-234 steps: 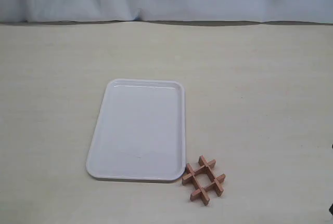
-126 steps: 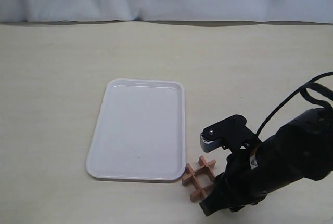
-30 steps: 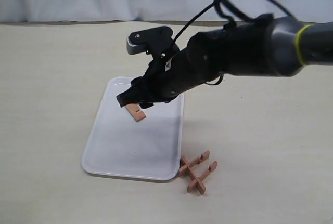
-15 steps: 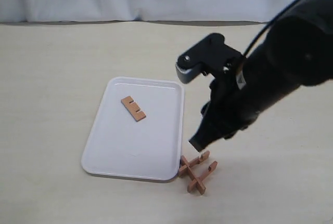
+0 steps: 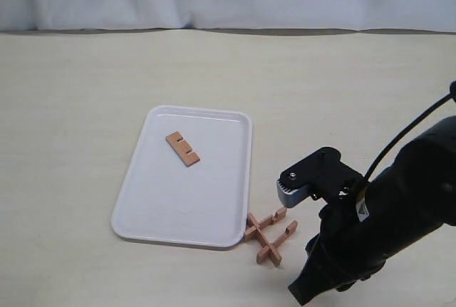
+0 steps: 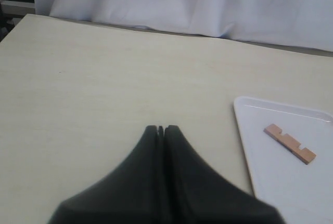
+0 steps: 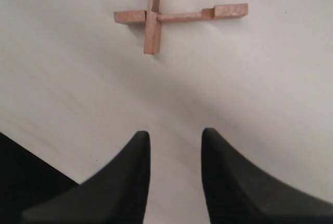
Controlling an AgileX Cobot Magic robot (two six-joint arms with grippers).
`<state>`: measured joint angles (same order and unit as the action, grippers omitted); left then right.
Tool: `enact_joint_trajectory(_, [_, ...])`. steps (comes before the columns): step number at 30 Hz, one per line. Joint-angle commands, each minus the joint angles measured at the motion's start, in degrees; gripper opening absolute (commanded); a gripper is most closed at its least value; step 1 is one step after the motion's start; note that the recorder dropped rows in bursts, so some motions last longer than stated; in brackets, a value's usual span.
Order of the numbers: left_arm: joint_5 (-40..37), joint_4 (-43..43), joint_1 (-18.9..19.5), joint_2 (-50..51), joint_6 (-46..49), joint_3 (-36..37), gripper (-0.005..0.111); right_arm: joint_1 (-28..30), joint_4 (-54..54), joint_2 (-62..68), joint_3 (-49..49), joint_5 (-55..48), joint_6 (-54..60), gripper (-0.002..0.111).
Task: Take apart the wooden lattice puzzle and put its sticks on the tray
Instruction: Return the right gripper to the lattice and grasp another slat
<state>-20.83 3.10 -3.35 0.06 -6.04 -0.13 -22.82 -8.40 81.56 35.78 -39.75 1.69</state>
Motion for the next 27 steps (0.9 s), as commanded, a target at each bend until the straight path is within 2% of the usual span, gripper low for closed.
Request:
enact_joint_trajectory(1, [0.55,0.35,0.05,-0.06,-0.11,0.13,0.000,-0.02,-3.10,-0.28,-1.42,3.43,0.66,0.032])
enact_joint_trajectory(8, [0.55,0.35,0.05,-0.06,-0.11,0.13,0.000,-0.02,-5.74,0.43,-1.42,4.95,0.96,0.032])
enact_joint_trajectory(15, [0.55,0.35,0.05,-0.06,-0.11,0.13,0.000,-8.32,-5.59,2.56,-1.06,11.86,0.83,0.032])
enact_joint_trajectory(18, [0.55,0.35,0.05,-0.06,-0.11,0.13,0.000,-10.54,-1.48,3.23,-1.06,12.99,-2.07,0.032])
enact_joint_trajectory(23, [0.55,0.35,0.05,-0.06,-0.11,0.13,0.000,-10.53,10.21,5.73,-0.82,12.70,-13.14,0.032])
enact_joint_trajectory(27, [0.55,0.35,0.05,-0.06,-0.11,0.13,0.000,-10.53,12.03,7.57,-0.82,15.22,-15.07,0.032])
